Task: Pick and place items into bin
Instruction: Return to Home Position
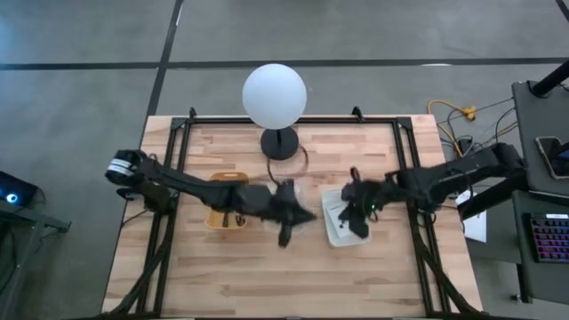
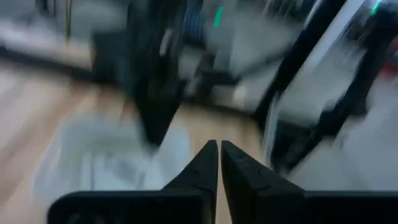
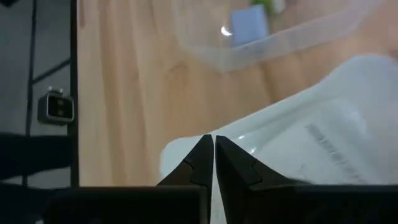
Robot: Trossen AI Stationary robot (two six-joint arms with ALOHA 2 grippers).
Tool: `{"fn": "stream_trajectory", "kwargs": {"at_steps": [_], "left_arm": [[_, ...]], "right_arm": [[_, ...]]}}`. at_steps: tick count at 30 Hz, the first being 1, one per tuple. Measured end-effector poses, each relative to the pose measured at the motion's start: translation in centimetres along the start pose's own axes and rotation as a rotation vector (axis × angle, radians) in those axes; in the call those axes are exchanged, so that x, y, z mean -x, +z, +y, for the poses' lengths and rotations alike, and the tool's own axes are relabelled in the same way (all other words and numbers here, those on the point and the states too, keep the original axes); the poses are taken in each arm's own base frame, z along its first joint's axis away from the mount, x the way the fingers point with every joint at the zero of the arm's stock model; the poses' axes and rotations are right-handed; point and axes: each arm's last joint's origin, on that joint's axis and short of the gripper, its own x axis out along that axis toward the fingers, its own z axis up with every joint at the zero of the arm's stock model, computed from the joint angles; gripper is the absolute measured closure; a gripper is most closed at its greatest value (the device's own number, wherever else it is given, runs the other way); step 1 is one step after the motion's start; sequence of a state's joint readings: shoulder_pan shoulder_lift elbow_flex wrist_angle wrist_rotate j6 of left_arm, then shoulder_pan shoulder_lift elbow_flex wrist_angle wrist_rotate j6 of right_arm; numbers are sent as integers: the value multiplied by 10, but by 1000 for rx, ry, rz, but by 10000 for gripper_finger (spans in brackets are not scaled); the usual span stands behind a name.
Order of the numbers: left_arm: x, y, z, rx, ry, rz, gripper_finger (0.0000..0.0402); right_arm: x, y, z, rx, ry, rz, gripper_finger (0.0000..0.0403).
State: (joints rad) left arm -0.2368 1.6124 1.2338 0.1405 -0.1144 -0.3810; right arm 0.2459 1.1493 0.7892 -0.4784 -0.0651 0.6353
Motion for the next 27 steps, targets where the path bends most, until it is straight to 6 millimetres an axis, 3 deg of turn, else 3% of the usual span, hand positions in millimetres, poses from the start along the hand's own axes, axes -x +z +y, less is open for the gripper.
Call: {"fn": "stream_trajectory", "kwargs": {"at_steps": [4, 8, 12, 17, 22, 27], "left_arm": [[13, 14, 25, 30, -29, -194, 394], [39, 19, 39, 42, -62, -254, 394], [68, 14, 46, 69, -40, -305, 394], [108, 6, 52, 99, 73, -397, 393], [137, -3, 51, 244, 10, -447, 393], [154, -9, 49, -27, -112, -469, 393]], "right_arm": [[23, 13, -28, -2, -8, -71, 394], [73, 12, -40, -1, -5, -244, 394], [123, -13, -45, 10, -4, -399, 394], [161, -55, -59, -92, -189, -525, 394], [192, -89, -65, -296, -21, -718, 394], [213, -111, -65, 16, 83, -885, 394]]}}
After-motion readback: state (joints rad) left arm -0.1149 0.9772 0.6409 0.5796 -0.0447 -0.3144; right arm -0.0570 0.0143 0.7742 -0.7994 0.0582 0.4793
